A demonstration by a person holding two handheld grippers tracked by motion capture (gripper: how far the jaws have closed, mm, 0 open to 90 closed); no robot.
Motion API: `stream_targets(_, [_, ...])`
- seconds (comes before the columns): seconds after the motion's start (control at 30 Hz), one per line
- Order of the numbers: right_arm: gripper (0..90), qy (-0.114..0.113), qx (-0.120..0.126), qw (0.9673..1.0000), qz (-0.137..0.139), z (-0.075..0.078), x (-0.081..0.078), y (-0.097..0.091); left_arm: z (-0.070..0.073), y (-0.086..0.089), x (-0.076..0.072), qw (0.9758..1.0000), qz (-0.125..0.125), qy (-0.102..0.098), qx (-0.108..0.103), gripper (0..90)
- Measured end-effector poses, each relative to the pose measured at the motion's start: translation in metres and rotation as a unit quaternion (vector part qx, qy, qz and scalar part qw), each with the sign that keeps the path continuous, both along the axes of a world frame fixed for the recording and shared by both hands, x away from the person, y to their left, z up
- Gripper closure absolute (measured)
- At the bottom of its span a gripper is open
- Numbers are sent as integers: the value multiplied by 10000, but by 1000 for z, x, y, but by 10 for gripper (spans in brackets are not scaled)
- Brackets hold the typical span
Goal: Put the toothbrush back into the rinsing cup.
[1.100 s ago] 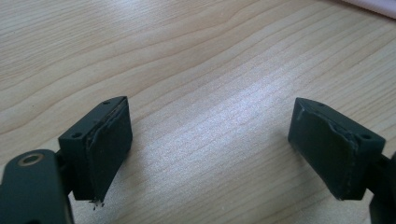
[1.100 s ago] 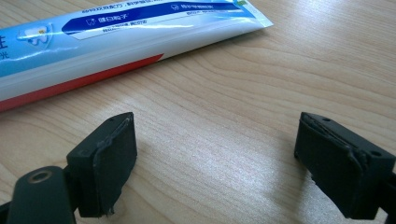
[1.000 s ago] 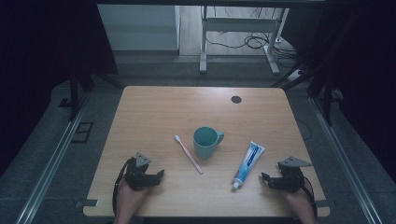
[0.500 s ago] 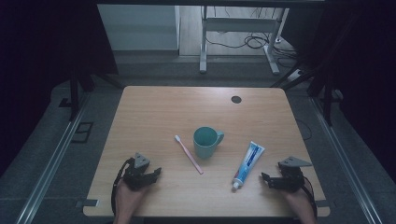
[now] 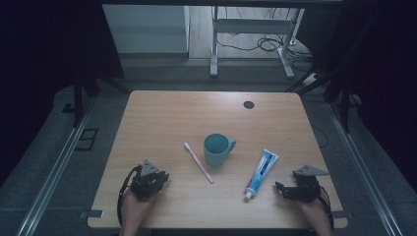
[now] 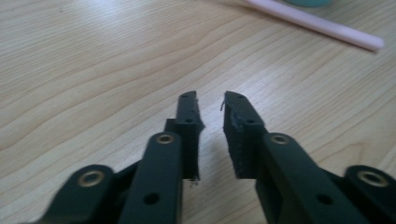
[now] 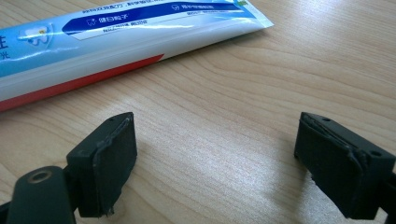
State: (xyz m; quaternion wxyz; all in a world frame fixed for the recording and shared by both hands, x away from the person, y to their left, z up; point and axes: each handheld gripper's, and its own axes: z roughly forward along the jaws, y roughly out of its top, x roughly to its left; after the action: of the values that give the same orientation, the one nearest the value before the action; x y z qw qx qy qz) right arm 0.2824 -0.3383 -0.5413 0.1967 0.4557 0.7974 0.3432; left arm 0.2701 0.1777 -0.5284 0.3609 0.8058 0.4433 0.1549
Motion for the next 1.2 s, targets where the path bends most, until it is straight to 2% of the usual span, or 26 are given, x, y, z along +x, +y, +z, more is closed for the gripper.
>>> stream_targets(0.17, [128, 1, 0, 10000, -1, 0, 0, 0, 4, -7, 3, 9999, -124, 33, -46, 846])
stream_targets(0.57, [128, 4, 3, 10000, -2, 0, 0, 0, 15, -21, 13, 9993, -372, 38, -31, 854])
stream_targets(0.67, [128, -2, -3, 10000, -3, 0, 1, 0, 18, -26, 17, 9989, -454, 35, -99, 854])
stream_targets(0.87, [128, -3, -7, 10000, 4, 0, 1, 0, 25, -45, 31, 9975, -699, 31, -54, 854])
stream_targets(1.2, [128, 9, 2, 10000, -8, 0, 1, 0, 31, -67, 48, 9961, -875, 59, -26, 855])
